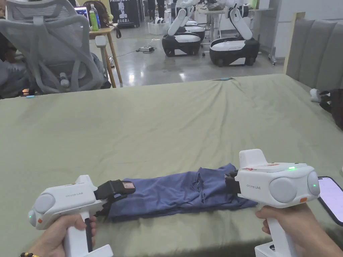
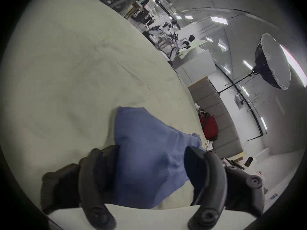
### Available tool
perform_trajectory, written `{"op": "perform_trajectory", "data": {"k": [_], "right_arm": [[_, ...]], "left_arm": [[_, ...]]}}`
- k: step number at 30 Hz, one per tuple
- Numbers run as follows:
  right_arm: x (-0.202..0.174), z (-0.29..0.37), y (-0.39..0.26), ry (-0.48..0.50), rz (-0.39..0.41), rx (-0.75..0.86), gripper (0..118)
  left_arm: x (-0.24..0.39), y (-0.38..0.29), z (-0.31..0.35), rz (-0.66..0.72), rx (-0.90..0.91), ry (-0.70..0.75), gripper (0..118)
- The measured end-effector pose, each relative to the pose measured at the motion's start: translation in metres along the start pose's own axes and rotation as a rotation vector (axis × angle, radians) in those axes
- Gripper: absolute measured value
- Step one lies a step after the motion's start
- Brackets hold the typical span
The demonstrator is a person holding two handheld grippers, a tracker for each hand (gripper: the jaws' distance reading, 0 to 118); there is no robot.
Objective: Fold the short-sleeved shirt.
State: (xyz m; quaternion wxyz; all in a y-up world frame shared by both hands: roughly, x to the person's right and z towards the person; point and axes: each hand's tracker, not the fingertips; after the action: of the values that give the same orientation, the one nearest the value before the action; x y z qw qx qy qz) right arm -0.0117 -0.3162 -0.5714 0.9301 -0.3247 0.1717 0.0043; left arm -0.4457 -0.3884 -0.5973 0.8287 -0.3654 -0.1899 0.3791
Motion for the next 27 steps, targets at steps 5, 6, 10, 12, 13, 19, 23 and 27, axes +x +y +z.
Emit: {"op": "perform_trajectory", "data": {"k": [5, 6, 10, 12, 13, 19, 23, 27], "right_arm": [[0.001, 0.008, 0.002, 0.003, 0.002, 0.008, 0], [0.001, 0.01, 0.003, 0.004, 0.003, 0.008, 0], [0.002, 0.01, 0.005, 0.0, 0.007, 0.01, 0], [0.002, 0.009, 0.006, 0.001, 0.006, 0.012, 0], [0.001, 0.008, 0.006, -0.001, 0.006, 0.013, 0], [-0.007, 0.001, 0.007, 0.012, 0.008, 0.02, 0], [-0.014, -0.006, 0.007, 0.026, 0.013, 0.008, 0], [-0.017, -0.006, 0.006, 0.046, 0.027, 0.004, 0]], "left_arm": [[0.004, 0.001, -0.018, -0.012, -0.002, 0.033, 17], [0.005, 0.0, -0.016, -0.022, -0.001, 0.037, 17], [0.0, 0.001, 0.015, -0.032, 0.043, 0.008, 17], [-0.008, 0.005, 0.038, -0.011, 0.113, 0.043, 17], [-0.001, 0.0, 0.054, 0.0, 0.145, 0.069, 17], [-0.016, 0.009, 0.111, 0.03, 0.205, 0.17, 17], [0.003, 0.008, 0.116, 0.005, 0.204, 0.119, 17], [0.043, 0.013, 0.106, 0.006, 0.216, -0.028, 17]]}}
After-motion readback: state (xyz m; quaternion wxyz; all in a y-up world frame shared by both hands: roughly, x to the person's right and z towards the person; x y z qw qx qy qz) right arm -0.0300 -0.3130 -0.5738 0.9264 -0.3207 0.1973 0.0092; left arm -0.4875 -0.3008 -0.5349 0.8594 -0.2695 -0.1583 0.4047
